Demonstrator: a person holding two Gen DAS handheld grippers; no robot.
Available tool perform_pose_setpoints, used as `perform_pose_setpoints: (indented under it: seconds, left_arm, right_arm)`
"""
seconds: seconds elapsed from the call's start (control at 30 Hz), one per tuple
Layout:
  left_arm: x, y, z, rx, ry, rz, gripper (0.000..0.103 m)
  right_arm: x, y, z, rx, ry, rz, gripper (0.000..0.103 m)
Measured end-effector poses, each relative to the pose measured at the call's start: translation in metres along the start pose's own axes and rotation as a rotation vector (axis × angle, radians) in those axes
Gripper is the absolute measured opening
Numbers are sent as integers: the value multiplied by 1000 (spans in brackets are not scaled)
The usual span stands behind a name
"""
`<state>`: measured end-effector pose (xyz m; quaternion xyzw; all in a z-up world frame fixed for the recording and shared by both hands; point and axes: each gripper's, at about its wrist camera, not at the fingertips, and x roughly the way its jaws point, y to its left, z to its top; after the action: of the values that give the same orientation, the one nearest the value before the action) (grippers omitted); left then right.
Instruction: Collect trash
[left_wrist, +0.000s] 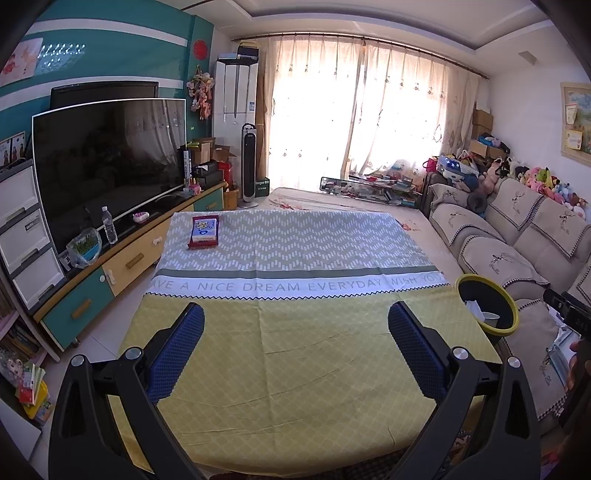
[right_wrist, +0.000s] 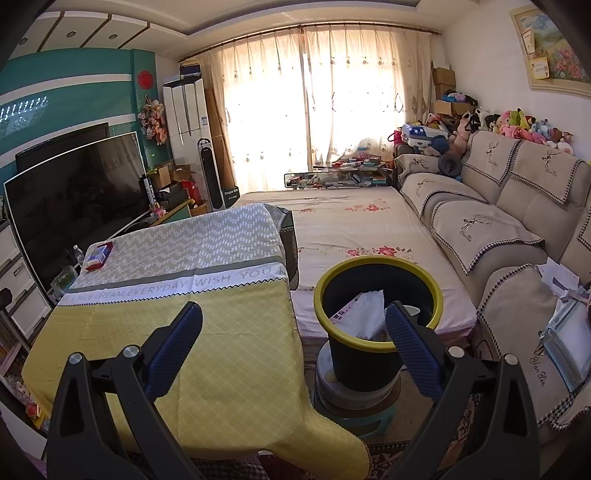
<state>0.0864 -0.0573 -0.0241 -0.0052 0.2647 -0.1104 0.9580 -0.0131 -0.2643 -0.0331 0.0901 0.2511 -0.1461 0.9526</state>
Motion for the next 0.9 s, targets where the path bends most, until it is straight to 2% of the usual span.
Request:
perform_pose_setpoints:
  seconds: [0.9]
  left_arm:
    - [8,3,-4,6,11,-3,98]
  right_arm:
    - [2,0,0,1,7,1,95]
